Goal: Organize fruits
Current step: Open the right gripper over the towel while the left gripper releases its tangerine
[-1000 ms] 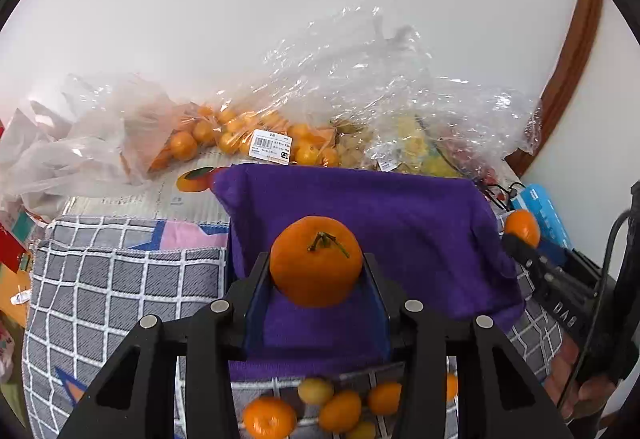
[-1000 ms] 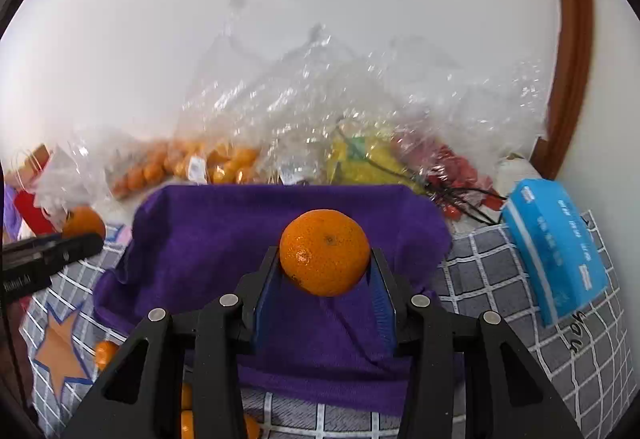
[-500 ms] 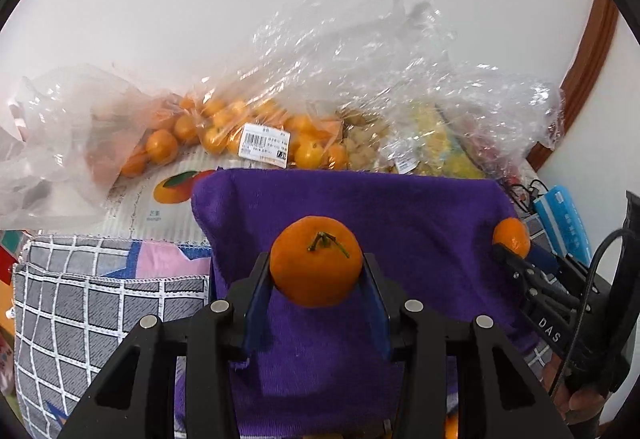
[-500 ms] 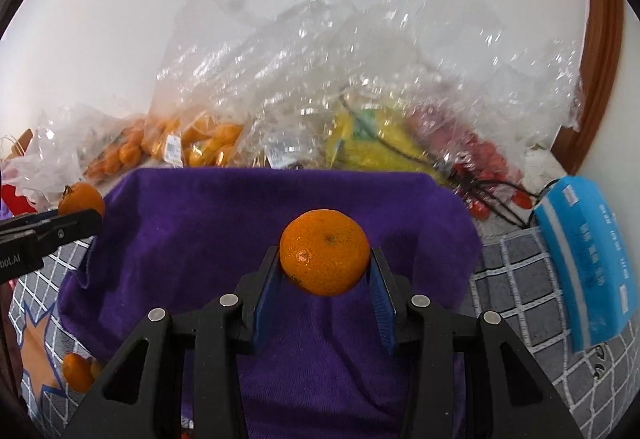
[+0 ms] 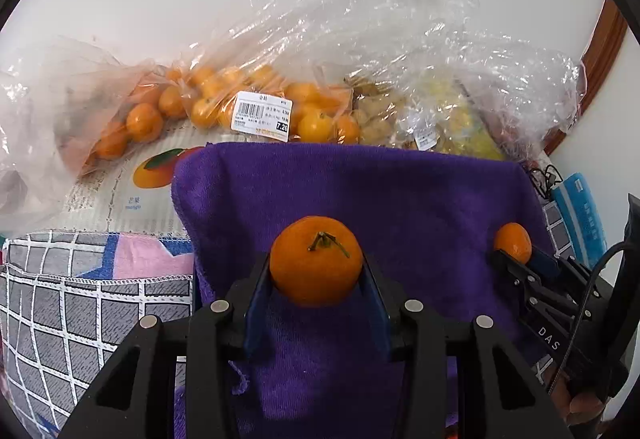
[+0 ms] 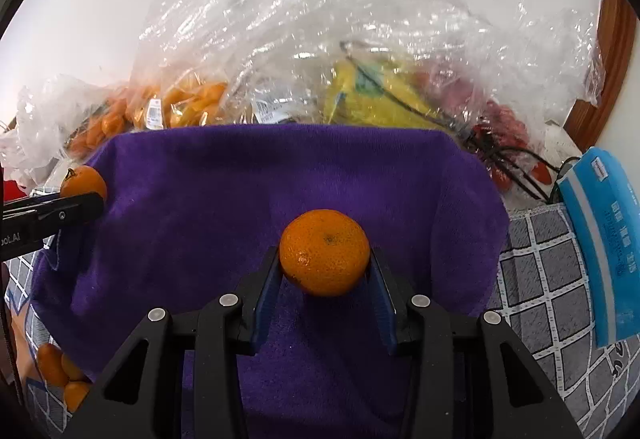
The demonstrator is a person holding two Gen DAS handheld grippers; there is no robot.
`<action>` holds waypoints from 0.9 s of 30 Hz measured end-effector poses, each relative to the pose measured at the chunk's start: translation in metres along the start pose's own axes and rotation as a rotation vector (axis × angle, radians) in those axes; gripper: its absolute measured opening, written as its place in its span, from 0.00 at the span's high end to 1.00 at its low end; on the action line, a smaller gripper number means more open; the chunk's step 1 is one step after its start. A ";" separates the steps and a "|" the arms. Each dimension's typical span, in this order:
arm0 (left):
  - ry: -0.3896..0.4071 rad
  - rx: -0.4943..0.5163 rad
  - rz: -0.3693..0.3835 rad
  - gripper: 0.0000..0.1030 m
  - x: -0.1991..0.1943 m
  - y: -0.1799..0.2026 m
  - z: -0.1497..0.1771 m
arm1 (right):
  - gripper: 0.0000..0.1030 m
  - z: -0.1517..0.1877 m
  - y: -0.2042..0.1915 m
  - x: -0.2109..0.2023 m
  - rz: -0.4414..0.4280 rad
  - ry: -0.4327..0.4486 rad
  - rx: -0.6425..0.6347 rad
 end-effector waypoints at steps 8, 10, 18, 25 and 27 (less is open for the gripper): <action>-0.021 -0.003 -0.004 0.60 0.008 0.000 0.003 | 0.58 0.001 0.003 0.005 0.001 -0.019 0.013; -0.023 -0.007 -0.003 0.60 0.009 0.000 0.004 | 0.58 0.001 0.003 0.007 0.001 -0.025 0.013; -0.047 -0.021 0.001 0.60 0.016 -0.001 0.005 | 0.58 0.005 0.002 0.008 0.006 -0.030 -0.001; -0.097 -0.029 0.006 0.60 0.019 0.001 0.008 | 0.44 -0.003 -0.002 -0.014 0.013 0.020 -0.017; -0.098 -0.033 0.011 0.58 0.013 0.002 0.009 | 0.38 -0.006 -0.002 -0.023 0.021 0.037 -0.020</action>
Point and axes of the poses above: each gripper's, at about its wrist camera, not at the fingertips, and x roughly the way its jaws point, y to its right, z to its underside, the point moved 4 cm from there along x, roughly the way its jaws point, and after that the axes turned 4 degrees about z, right-handed, at the moved point
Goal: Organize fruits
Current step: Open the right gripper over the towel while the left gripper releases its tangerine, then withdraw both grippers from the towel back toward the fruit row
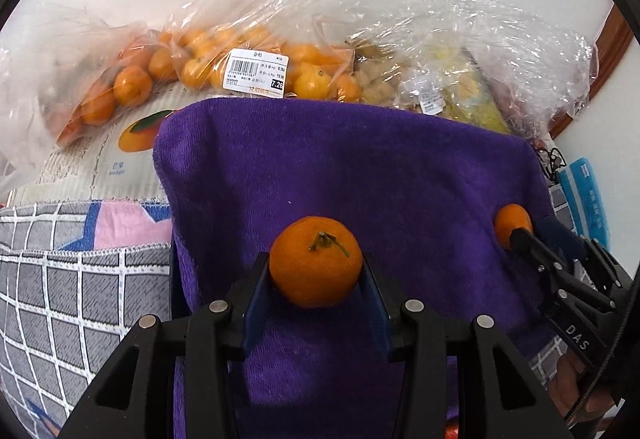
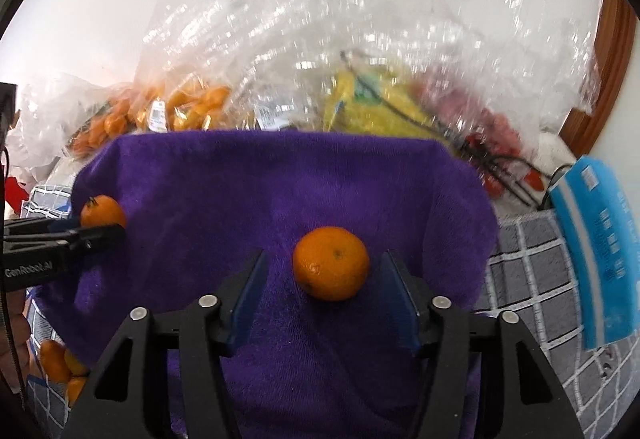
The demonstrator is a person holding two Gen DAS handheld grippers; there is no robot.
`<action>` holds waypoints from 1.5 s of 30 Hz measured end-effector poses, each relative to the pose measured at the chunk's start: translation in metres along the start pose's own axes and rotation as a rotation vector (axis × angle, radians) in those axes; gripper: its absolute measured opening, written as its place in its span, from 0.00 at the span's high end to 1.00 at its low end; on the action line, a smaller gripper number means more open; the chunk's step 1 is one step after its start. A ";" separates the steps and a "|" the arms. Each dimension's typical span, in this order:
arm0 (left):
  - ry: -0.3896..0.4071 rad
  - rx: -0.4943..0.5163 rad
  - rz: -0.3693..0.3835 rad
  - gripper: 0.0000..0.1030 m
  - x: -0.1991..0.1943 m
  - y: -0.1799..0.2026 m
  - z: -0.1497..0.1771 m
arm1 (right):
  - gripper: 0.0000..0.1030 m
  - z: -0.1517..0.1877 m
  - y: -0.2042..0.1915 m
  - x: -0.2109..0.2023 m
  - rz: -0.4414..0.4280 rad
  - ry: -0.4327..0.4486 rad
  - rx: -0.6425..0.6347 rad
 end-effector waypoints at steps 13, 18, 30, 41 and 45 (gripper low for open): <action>0.154 0.046 -0.007 0.49 -0.087 0.022 0.024 | 0.36 0.009 0.005 -0.086 0.003 0.111 0.064; 0.222 0.063 0.007 0.49 -0.124 0.031 0.050 | 0.36 0.027 0.003 -0.118 -0.006 0.131 0.074; 0.271 0.063 0.028 0.49 -0.166 0.038 0.114 | 0.36 0.071 0.007 -0.174 -0.026 0.131 0.121; 0.321 0.047 0.020 0.49 -0.188 0.034 0.152 | 0.36 0.110 0.004 -0.197 -0.051 0.180 0.111; 0.338 0.048 0.051 0.49 -0.192 0.030 0.160 | 0.35 0.120 0.003 -0.195 -0.065 0.171 0.110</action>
Point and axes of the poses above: each gripper's, at about its wrist camera, not at the fingertips, and x roughly the way its jaws point, y to its right, z to its underside, the point moved 4 cm from there along x, roughly the way its jaws point, and after that the axes turned 4 degrees about z, right-handed, at the moved point
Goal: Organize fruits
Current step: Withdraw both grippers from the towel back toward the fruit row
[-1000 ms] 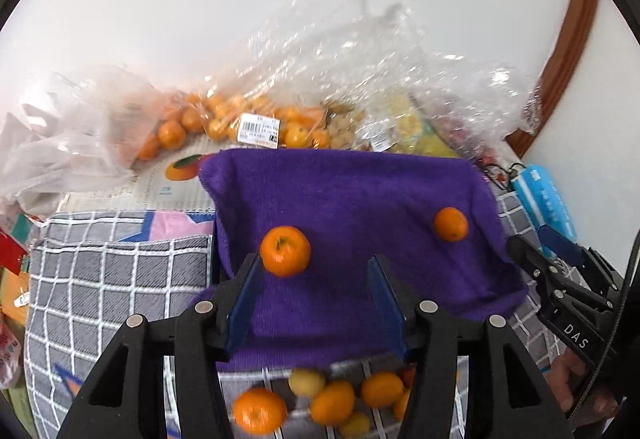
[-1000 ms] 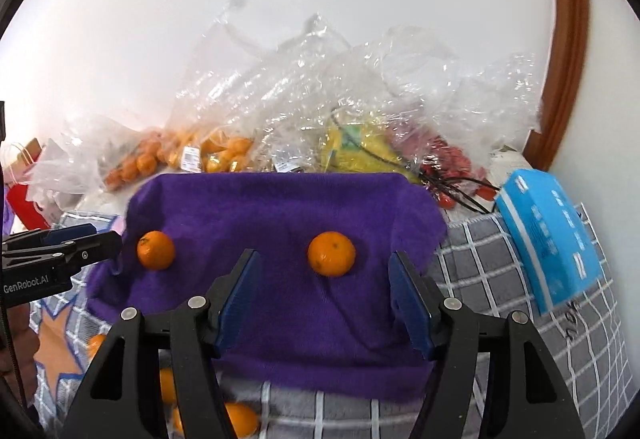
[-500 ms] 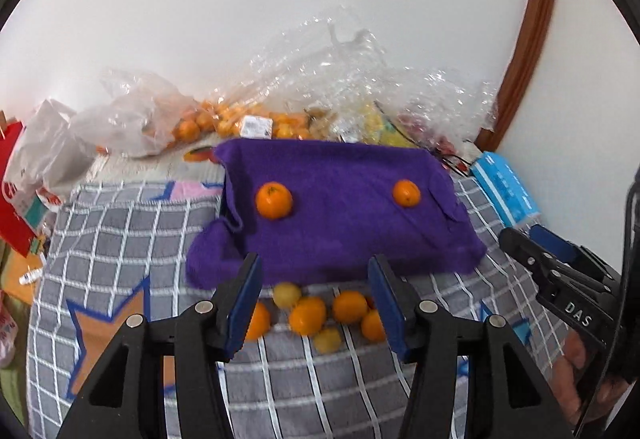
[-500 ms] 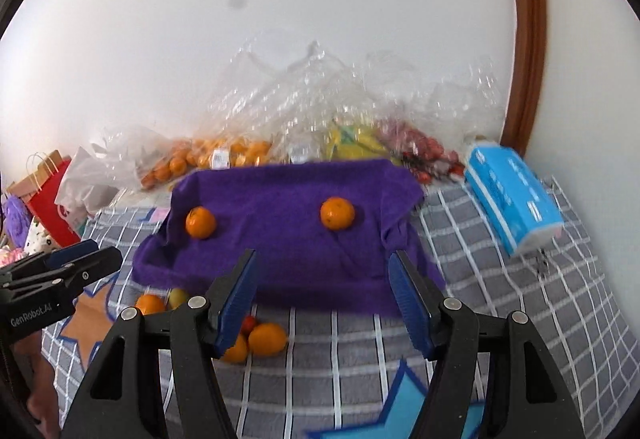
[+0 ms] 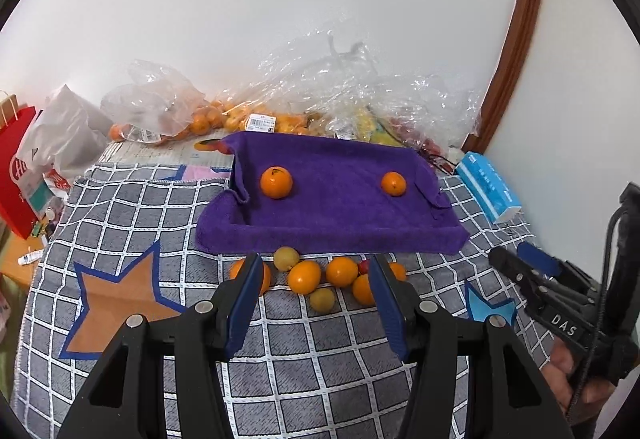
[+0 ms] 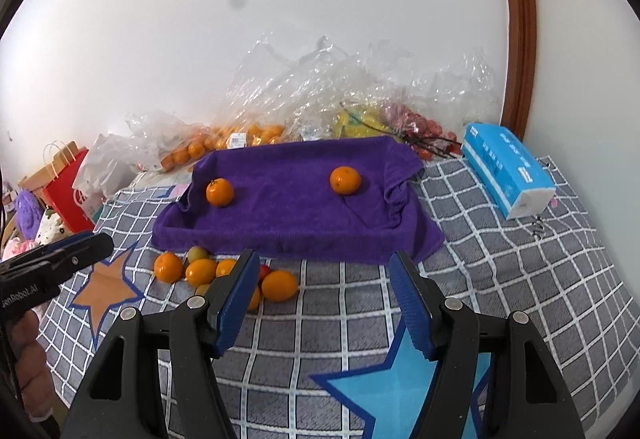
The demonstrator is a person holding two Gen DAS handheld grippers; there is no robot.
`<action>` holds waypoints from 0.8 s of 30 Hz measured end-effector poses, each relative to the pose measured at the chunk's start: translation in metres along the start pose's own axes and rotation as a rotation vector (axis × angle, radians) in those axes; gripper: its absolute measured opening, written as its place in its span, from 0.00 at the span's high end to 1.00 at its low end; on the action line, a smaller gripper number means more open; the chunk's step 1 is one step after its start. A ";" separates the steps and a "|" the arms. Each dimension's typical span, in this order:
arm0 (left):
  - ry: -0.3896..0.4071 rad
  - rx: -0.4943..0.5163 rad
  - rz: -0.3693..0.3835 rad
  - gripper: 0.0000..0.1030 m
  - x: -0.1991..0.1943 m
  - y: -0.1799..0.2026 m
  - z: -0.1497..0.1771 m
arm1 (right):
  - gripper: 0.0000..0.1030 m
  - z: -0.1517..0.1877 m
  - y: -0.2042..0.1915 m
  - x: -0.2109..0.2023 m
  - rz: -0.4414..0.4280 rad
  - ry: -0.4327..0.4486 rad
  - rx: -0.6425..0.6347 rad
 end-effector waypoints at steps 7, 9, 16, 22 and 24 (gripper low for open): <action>-0.021 -0.025 -0.017 0.49 0.001 -0.017 0.014 | 0.35 0.016 -0.004 0.003 0.002 0.007 0.003; -0.024 -0.031 -0.032 0.49 0.002 -0.022 0.017 | 0.35 0.018 -0.005 0.005 -0.004 -0.002 0.010; -0.038 -0.024 -0.054 0.49 0.007 -0.037 0.027 | 0.35 0.022 -0.013 0.012 0.037 0.002 -0.026; -0.069 -0.044 -0.061 0.49 0.017 -0.054 0.032 | 0.35 0.023 -0.019 0.031 -0.007 -0.077 -0.016; -0.078 -0.060 -0.059 0.49 0.021 -0.061 0.034 | 0.35 0.023 -0.020 0.035 0.002 -0.074 -0.021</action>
Point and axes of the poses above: each gripper's, at about its wrist camera, not at the fingertips, and x roughly the way its jaws point, y to its right, z to its underside, the point moved 4 cm from there along x, roughly the way its jaws point, and after that the axes turned 4 degrees about z, right-handed, at the moved point
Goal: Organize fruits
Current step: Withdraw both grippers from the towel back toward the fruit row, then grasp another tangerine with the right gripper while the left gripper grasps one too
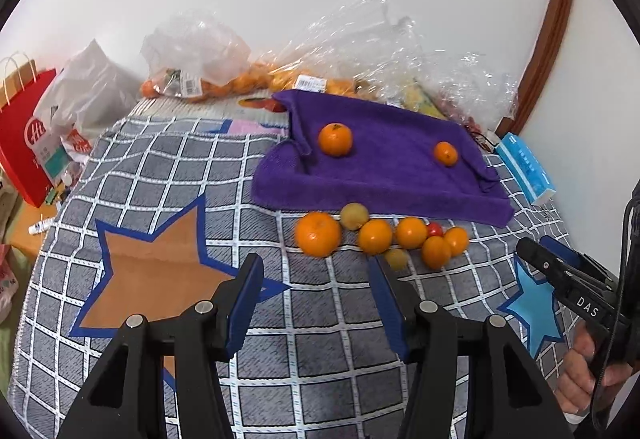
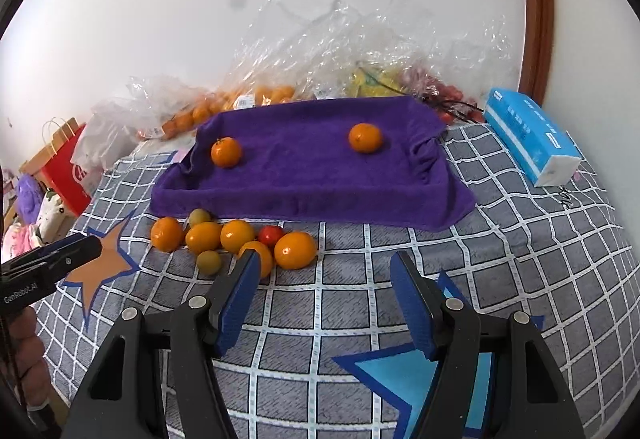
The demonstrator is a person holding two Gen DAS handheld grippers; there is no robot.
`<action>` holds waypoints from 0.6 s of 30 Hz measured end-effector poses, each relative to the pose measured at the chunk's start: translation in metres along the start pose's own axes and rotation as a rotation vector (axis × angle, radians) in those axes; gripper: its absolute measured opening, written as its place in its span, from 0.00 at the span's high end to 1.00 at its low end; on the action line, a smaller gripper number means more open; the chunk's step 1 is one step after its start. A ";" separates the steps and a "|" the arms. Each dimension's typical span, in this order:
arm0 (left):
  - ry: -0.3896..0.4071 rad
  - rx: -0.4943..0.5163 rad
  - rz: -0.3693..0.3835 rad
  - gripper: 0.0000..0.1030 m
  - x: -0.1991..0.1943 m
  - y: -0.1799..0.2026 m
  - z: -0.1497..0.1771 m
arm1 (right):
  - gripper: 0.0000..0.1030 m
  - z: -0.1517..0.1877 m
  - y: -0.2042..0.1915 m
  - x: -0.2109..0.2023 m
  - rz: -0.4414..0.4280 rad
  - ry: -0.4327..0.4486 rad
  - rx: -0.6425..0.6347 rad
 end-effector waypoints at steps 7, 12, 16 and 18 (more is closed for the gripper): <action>-0.027 -0.034 0.008 0.49 0.014 -0.019 0.004 | 0.44 0.002 -0.010 0.024 -0.004 -0.029 -0.030; -0.060 -0.058 0.018 0.49 0.026 -0.027 0.005 | 0.53 0.003 -0.018 0.041 -0.020 -0.066 -0.038; -0.057 -0.062 0.023 0.49 0.029 -0.031 0.004 | 0.53 0.001 -0.025 0.052 -0.019 -0.070 -0.057; -0.063 -0.069 0.027 0.49 0.032 -0.034 0.005 | 0.54 0.002 -0.027 0.058 -0.018 -0.079 -0.058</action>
Point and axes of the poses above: each gripper's, at about its wrist camera, not at the fingertips, and x roughly the way its jaws point, y to its right, z to its underside, the point moved 4 cm from there along x, roughly the way its jaws point, and after that the axes turned 4 degrees about z, right-handed, at the moved point
